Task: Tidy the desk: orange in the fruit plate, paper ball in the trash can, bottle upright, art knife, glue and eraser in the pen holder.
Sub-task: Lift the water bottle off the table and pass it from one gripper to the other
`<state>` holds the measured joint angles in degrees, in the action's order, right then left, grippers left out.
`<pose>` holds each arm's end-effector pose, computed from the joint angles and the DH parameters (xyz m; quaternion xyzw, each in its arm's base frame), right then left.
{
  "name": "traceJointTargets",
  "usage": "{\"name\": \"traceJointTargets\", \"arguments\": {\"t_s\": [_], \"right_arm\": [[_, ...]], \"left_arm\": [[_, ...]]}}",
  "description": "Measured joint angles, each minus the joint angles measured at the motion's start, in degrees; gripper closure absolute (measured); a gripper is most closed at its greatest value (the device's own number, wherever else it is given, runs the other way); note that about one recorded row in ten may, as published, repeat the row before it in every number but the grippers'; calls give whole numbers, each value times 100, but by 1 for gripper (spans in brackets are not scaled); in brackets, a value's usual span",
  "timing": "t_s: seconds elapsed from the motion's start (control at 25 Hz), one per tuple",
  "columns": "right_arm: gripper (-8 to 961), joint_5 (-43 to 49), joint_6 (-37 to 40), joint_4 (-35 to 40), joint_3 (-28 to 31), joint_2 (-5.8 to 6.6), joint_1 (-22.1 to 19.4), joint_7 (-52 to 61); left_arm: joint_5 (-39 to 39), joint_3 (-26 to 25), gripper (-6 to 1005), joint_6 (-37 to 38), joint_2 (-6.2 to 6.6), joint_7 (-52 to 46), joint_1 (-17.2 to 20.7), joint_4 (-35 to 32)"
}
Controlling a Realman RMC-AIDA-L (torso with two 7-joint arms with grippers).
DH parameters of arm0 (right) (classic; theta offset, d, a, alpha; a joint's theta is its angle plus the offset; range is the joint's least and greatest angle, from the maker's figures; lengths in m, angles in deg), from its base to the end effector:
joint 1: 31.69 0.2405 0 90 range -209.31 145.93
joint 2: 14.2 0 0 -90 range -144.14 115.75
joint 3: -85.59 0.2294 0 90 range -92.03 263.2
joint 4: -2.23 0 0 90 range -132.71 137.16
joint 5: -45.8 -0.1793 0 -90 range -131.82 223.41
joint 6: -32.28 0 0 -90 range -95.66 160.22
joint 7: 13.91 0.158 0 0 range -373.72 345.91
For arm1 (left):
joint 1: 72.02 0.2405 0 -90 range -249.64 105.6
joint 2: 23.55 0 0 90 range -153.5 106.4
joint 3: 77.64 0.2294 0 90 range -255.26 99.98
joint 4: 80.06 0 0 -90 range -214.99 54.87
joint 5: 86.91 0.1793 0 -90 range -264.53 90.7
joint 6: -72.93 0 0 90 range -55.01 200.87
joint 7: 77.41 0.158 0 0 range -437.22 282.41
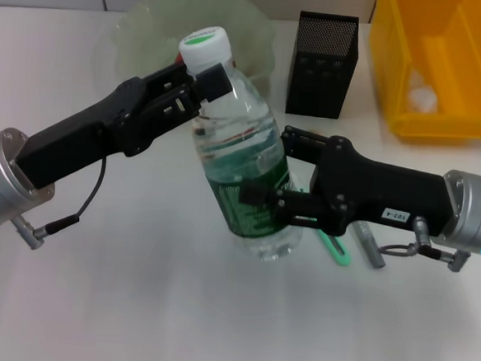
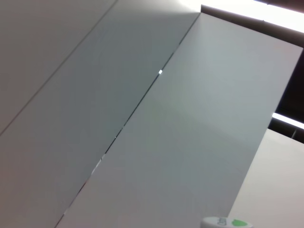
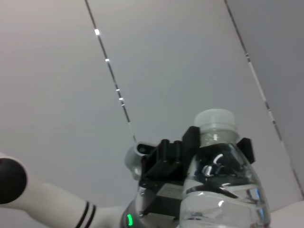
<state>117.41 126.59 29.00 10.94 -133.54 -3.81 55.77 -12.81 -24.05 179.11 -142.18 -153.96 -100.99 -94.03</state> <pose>0.1535 0.2566 -0.0322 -0.8896 0.1634 0.4265 0.0075 -0.1678 0.2590 0.0074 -0.7901 -0.2702 -0.5500 0.0167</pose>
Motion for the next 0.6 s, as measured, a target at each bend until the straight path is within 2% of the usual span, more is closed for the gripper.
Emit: {"name": "traceJointTargets", "arguments": {"t_s": [0.6], "right_arm": [[122,361,-44,197,5,17,-16,154]], "left_arm": [[24,432,554,16,22,-61,-34,-312]]}}
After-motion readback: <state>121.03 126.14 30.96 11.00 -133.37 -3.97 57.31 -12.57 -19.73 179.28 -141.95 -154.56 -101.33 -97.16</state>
